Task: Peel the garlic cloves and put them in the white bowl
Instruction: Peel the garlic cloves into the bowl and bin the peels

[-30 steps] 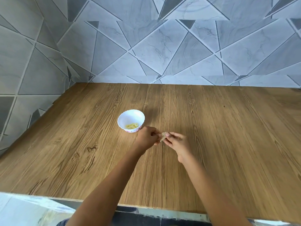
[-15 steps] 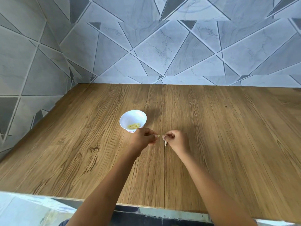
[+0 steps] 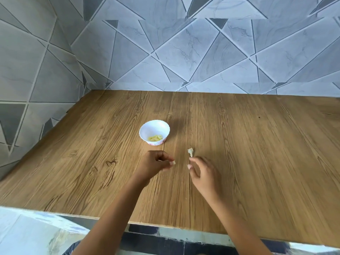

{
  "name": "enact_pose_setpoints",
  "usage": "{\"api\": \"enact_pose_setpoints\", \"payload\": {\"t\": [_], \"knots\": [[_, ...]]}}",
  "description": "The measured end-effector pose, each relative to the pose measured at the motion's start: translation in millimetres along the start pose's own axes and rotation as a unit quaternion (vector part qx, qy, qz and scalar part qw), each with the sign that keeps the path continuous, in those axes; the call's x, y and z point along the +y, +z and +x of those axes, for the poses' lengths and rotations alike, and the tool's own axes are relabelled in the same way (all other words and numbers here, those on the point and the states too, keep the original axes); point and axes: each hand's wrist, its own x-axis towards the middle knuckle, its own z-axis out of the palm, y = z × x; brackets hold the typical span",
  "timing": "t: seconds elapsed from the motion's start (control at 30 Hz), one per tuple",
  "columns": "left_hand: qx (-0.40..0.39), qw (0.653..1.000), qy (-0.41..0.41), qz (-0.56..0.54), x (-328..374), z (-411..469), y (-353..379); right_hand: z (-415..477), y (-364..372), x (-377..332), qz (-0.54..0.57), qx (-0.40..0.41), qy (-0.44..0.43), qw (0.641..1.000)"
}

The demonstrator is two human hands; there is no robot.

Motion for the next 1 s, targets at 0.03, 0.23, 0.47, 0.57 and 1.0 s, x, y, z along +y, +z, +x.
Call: {"api": "enact_pose_setpoints", "payload": {"t": [0.03,0.23,0.47,0.57,1.0], "knots": [[-0.008,1.000,0.004,0.021,-2.4,-3.2,-2.4,-7.3,3.3,-1.1,-0.005,-0.004,-0.013,1.000],[-0.043,0.983,-0.013,0.175,-13.5,-12.0,-13.8,-28.4,25.9,-0.5,-0.041,-0.069,-0.027,0.996],[-0.081,0.963,-0.036,0.254,-12.2,-13.2,-14.8,-30.2,23.9,-4.3,-0.043,-0.100,-0.010,0.994],[-0.075,0.953,-0.045,0.289,-8.2,-11.2,-7.1,-31.5,21.4,-4.4,-0.060,-0.109,-0.018,0.992],[0.010,0.955,0.022,0.296,-18.7,-23.5,6.0,-34.1,15.3,-10.1,0.013,-0.103,-0.018,0.994]]}}
